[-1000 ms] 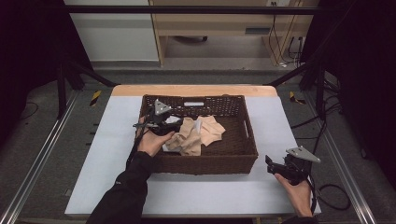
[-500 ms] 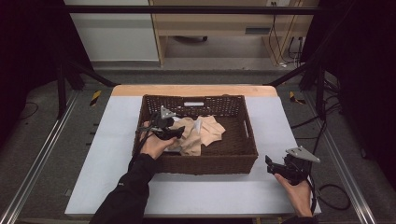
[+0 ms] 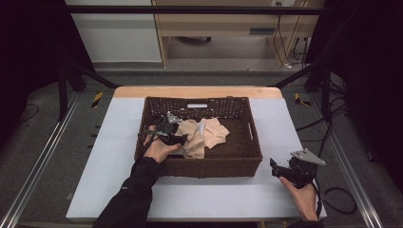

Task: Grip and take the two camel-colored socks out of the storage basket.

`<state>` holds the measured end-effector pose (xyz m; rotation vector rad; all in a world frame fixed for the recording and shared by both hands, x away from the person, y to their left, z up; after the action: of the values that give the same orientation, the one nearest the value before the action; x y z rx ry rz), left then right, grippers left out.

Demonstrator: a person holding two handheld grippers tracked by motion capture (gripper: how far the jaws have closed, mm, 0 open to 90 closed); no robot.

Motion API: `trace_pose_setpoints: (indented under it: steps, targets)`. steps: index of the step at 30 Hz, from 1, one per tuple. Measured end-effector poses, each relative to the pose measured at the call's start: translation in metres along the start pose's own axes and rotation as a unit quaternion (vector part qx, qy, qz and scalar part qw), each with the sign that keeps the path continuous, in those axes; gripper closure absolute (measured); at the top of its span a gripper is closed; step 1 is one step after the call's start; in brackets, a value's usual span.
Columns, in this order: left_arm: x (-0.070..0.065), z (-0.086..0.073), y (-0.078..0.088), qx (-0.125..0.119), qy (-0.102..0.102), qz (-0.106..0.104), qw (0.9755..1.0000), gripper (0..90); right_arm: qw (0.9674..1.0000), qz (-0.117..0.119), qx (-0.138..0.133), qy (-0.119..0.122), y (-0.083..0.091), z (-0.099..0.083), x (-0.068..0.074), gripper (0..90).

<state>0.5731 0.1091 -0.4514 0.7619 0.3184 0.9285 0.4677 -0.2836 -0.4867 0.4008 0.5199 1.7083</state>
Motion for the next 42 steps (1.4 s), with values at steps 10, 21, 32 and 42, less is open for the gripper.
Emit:
trace_pose_setpoints:
  steps: [10, 21, 32, 42]
  targets:
    - [-0.001, -0.003, -0.005, 0.029, -0.015, -0.007, 0.9994, 57.5, 1.0, 0.0, 0.001, 0.0, 0.0, 0.0, 0.0, 7.4]
    - [-0.001, -0.004, -0.002, 0.047, -0.025, -0.017, 0.9984, 82.7, 1.0, 0.003, 0.001, -0.001, 0.0, 0.0, 0.001, 8.3]
    - [0.002, 0.001, 0.013, -0.021, -0.008, -0.018, 0.9996, 86.8, 1.0, 0.002, 0.0, -0.002, 0.001, 0.0, 0.0, 8.5]
    - [0.005, 0.01, 0.026, -0.089, 0.008, -0.017, 0.9958, 87.5, 1.0, 0.001, 0.001, -0.001, 0.001, 0.0, -0.001, 8.5]
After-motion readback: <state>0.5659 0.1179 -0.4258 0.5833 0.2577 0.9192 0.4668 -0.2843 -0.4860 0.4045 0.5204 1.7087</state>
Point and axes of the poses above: each handheld gripper's, and its own axes: y roughly backward along the jaws, z roughly out of its top, x roughly to its left, the point moved 4 cm from there along -y, roughly forward along the jaws, and after that the axes turned 1 degree about z, right-handed, at the moved point
